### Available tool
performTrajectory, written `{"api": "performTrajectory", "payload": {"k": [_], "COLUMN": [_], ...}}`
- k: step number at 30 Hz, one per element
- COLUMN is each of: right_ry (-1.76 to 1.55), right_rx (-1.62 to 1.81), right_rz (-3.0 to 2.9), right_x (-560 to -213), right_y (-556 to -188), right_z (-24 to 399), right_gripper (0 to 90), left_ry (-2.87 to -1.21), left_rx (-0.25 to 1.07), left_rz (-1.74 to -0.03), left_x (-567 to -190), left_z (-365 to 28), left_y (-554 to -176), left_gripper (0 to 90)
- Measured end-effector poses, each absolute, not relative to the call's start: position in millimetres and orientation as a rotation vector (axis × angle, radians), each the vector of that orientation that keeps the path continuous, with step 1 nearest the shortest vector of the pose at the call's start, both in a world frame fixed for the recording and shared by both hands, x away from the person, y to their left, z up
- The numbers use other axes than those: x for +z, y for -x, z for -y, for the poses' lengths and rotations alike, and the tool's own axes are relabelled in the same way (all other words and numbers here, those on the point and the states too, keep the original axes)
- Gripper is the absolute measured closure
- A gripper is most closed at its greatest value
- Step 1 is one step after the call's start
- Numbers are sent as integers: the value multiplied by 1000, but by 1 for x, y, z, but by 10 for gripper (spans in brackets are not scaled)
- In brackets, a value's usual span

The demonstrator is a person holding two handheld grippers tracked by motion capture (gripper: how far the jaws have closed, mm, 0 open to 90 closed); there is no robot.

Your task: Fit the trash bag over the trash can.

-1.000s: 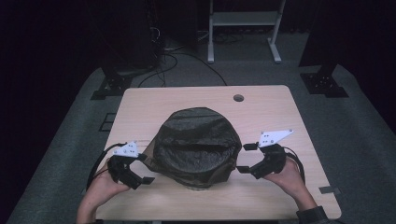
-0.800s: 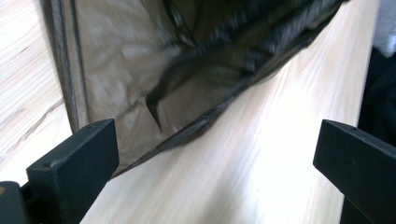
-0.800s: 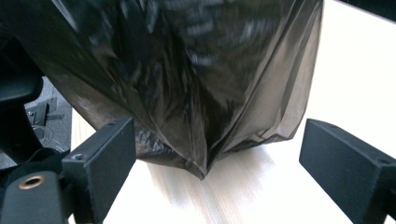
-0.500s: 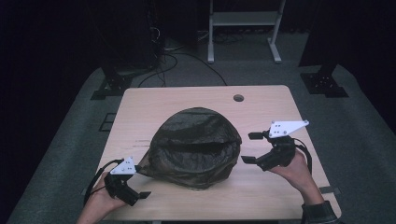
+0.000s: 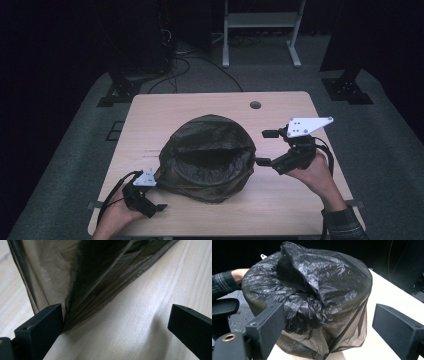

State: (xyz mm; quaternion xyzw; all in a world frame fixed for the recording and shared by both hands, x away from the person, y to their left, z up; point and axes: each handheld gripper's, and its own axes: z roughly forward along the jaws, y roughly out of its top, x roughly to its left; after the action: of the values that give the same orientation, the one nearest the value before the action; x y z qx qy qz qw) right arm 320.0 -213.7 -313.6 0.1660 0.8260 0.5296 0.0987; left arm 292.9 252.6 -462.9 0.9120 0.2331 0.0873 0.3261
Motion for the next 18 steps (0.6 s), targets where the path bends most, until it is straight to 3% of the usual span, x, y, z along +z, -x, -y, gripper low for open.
{"api": "performTrajectory", "payload": {"k": [7, 18], "right_ry": [-496, -406], "right_rx": [1565, 1506], "right_rz": [-2440, -2515], "right_x": [-310, -285], "right_y": [-321, -325], "right_z": [213, 186], "right_gripper": [94, 94], "left_ry": [-2216, -2373], "left_rx": [281, 254], "left_rz": [-591, -711], "left_x": [-428, -467], "left_z": [-276, -287], "left_y": [-278, -283], "left_gripper": [0, 0]}}
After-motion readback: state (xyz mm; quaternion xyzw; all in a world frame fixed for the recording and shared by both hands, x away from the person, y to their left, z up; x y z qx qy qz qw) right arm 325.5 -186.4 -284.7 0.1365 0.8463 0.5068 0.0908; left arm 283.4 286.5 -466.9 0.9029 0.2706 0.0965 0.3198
